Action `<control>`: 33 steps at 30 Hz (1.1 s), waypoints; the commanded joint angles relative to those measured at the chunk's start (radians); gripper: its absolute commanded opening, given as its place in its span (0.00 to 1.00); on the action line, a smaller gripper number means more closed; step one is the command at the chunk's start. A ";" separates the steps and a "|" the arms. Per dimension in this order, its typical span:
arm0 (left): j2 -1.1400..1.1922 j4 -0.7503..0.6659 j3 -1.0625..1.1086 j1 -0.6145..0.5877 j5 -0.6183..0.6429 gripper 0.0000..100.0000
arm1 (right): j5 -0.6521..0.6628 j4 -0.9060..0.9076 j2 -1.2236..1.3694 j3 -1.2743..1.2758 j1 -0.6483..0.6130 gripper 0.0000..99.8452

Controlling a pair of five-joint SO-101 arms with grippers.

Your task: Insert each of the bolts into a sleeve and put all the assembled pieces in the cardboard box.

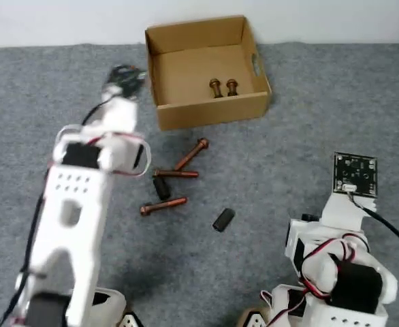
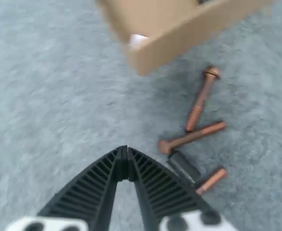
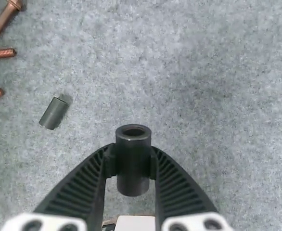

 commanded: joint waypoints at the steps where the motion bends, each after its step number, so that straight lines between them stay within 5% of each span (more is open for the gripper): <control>1: 0.150 0.040 -0.193 0.072 -0.025 0.01 | 0.011 0.002 0.005 -0.005 0.010 0.01; 7: 0.414 0.097 -0.426 0.132 -0.146 0.01 | 0.011 0.002 0.004 -0.003 0.010 0.01; 14: 0.690 0.218 -0.756 0.178 -0.167 0.17 | 0.011 0.002 0.004 -0.003 0.010 0.01; 33: 1.405 0.423 -1.547 0.187 -0.167 0.17 | 0.011 0.001 0.004 -0.003 0.010 0.01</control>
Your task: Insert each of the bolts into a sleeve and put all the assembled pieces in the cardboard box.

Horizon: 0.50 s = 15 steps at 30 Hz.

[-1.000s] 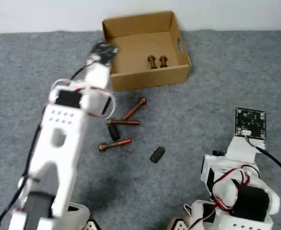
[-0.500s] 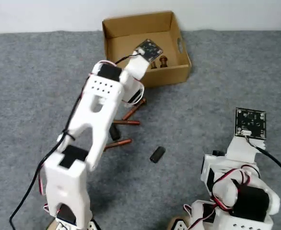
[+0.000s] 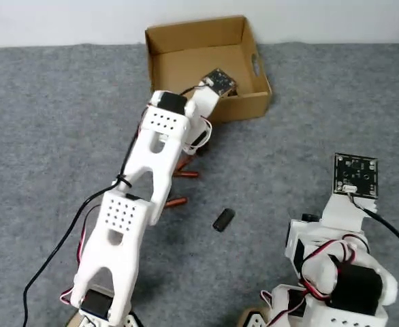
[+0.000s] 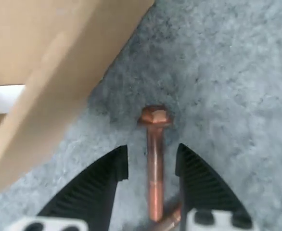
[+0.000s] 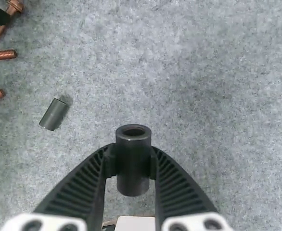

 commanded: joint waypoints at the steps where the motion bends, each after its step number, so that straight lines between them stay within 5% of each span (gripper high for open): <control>1: 0.068 0.043 -0.160 0.009 -0.006 0.17 | 0.011 0.001 0.007 -0.003 0.010 0.01; 10: 0.207 0.130 -0.395 0.038 -0.011 0.00 | 0.011 0.001 0.007 -0.002 0.010 0.01; 15: 0.212 0.157 -0.424 0.043 -0.009 0.00 | 0.011 0.001 0.007 -0.002 0.010 0.01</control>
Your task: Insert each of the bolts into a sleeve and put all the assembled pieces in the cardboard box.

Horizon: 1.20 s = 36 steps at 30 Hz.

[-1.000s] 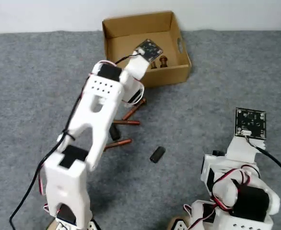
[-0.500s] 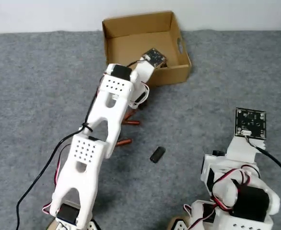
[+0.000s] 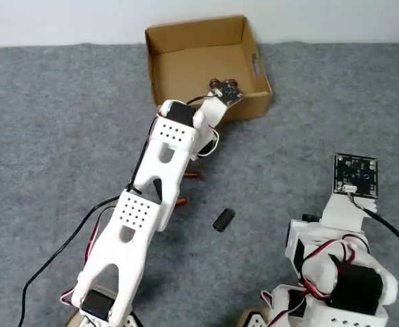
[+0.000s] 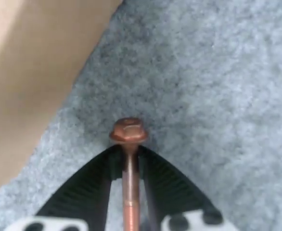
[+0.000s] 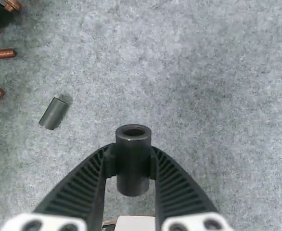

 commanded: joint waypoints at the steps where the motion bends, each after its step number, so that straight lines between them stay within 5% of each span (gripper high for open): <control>1: -0.018 0.025 -0.071 0.008 -0.011 0.00 | 0.011 0.001 0.007 -0.005 0.010 0.01; 16: -0.304 0.049 -0.116 0.012 0.104 0.00 | 0.011 0.001 0.007 -0.005 0.010 0.01; 36: -1.407 0.043 0.894 0.005 0.106 0.00 | 0.008 0.001 0.007 -0.005 0.010 0.01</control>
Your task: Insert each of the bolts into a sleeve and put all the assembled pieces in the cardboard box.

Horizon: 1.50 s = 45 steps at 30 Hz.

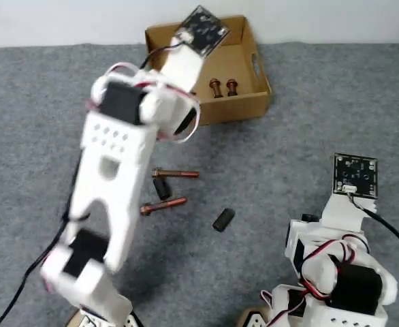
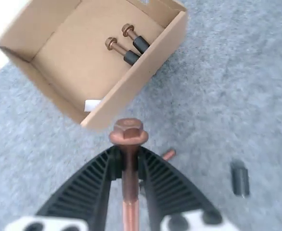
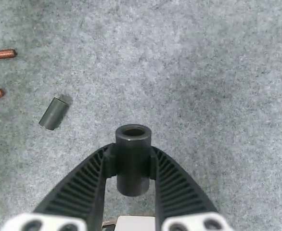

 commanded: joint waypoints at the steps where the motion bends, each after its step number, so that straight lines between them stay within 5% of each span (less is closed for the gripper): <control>1: -0.264 0.023 0.157 -0.002 0.006 0.00 | 0.008 0.001 0.007 -0.005 0.010 0.01; 14: -0.838 0.018 0.736 -0.123 0.005 0.00 | 0.009 -0.002 -0.145 0.003 0.012 0.01; 21: -1.108 -0.189 0.970 -0.212 0.012 0.00 | 0.003 -0.150 -0.341 0.180 0.004 0.01; 28: -1.356 -0.359 1.199 -0.213 0.276 0.00 | -0.064 -0.295 -0.558 0.388 -0.004 0.01; 39: -1.629 -0.594 1.531 -0.210 0.454 0.00 | -0.272 -0.418 -0.565 0.482 -0.483 0.01; 45: -1.728 -0.606 1.575 -0.037 0.674 0.00 | -0.256 -0.556 -0.561 0.540 -0.651 0.01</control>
